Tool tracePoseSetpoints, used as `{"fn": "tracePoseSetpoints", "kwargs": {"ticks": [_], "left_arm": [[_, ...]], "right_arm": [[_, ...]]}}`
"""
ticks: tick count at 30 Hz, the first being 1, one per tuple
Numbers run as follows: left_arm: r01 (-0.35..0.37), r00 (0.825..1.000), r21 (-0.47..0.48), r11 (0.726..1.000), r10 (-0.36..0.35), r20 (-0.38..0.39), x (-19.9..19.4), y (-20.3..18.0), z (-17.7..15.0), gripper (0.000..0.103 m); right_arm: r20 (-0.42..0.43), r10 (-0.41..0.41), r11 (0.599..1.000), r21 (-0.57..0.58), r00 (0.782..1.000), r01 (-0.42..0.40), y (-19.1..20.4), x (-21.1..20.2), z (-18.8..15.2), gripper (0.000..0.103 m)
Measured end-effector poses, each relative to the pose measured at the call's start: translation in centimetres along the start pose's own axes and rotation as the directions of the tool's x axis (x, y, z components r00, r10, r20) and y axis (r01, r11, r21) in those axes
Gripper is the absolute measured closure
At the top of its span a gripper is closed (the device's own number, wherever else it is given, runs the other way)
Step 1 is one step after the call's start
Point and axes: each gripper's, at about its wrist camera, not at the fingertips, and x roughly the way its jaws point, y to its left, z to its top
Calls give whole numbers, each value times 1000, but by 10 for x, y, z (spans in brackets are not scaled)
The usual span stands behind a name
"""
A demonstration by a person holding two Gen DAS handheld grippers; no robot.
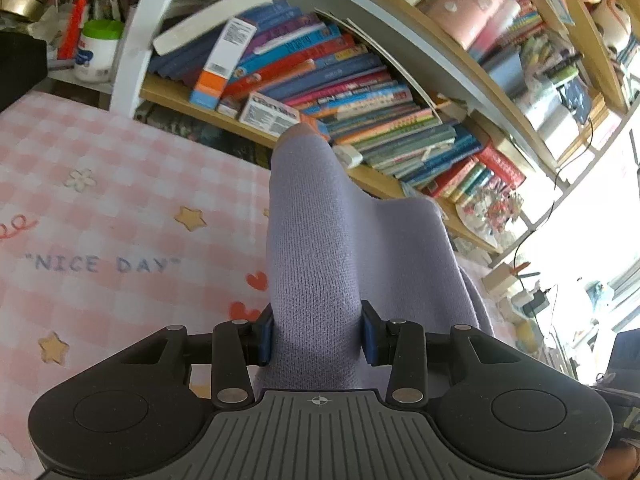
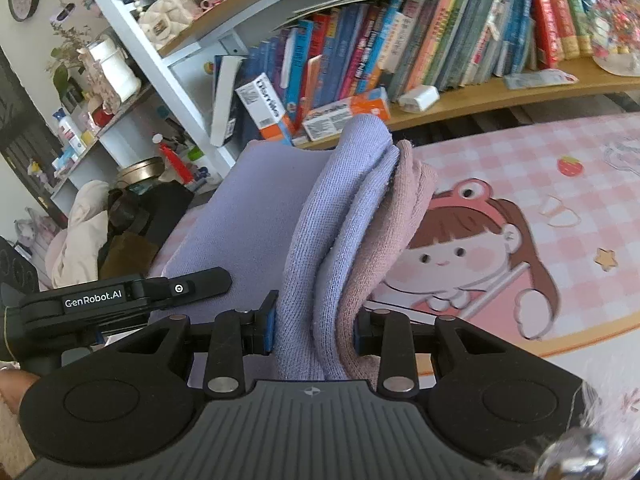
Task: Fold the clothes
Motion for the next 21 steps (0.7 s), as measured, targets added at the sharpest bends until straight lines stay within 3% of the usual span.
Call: {"fn": "tracePoseSetpoints", "kwargs": {"ticks": [11, 21], "left_arm": [[23, 1000, -16, 1000, -23, 21, -11, 57, 40, 64], [8, 1000, -37, 999, -7, 25, 13, 103, 71, 64]], "right_arm": [[16, -1, 999, -49, 1000, 2, 49, 47, 18, 73], [4, 0, 997, -79, 1000, 0, 68, 105, 40, 73]]}}
